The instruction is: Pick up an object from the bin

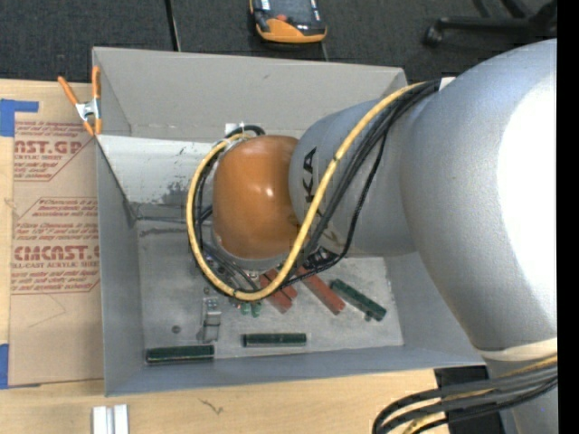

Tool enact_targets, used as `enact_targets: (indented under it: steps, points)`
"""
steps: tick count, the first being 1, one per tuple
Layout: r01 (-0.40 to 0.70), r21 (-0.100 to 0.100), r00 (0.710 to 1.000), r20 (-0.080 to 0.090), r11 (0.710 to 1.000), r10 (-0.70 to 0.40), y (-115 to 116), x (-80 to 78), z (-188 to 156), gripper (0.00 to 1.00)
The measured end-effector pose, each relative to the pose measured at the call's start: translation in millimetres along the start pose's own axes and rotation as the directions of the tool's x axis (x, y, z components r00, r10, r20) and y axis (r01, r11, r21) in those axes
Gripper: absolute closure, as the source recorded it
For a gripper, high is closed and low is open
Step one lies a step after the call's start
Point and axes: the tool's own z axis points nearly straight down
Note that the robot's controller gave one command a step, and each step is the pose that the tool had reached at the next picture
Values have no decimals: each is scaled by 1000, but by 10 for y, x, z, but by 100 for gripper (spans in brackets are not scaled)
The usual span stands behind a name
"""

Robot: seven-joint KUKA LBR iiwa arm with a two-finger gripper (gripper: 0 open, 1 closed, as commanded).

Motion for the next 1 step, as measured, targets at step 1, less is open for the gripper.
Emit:
enact_targets:
  steps: [1]
  points:
    - [97,0,995,2,995,-97,-557,135,481,0]
